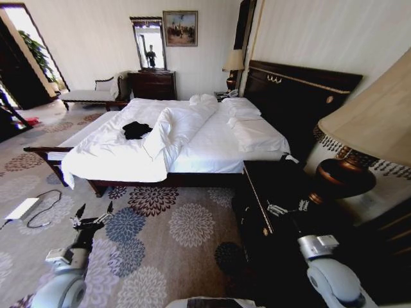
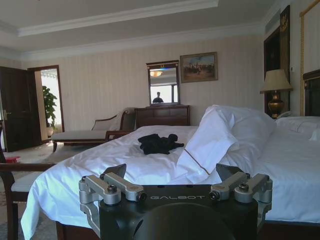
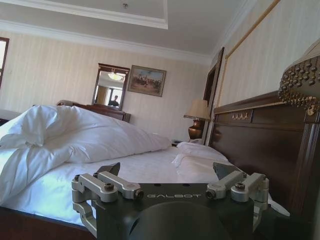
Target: Fold the clothes on the bed.
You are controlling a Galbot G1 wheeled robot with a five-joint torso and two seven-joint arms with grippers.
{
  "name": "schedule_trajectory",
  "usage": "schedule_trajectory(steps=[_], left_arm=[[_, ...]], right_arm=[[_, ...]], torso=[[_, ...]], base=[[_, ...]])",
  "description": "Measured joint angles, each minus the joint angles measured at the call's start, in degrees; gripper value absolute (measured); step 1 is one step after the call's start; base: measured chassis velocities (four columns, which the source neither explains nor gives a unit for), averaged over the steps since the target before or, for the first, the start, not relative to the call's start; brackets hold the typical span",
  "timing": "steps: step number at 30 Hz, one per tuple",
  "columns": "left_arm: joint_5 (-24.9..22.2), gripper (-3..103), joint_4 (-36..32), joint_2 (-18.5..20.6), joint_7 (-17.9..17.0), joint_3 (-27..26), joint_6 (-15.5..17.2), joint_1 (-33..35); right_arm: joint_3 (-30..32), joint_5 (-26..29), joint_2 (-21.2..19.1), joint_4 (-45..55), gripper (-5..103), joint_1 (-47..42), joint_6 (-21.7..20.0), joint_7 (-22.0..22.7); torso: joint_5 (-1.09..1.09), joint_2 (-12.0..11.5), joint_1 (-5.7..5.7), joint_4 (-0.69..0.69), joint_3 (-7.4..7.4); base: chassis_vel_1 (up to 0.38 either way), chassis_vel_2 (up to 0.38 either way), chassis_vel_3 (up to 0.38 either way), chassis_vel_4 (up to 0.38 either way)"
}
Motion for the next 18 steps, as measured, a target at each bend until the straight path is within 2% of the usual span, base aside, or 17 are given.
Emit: schedule_trajectory(steps=[18], left_arm=[[0.4, 100, -0.7, -0.4, -0.4, 0.7, 0.3, 0.5]], right_arm=[[-0.5, 0.9, 0.0, -1.0, 100, 1.0, -0.2, -0.4]], torso=[[0.00, 0.0, 0.00, 0.00, 0.00]], base=[[-0.068, 0.056, 0.066, -0.060]])
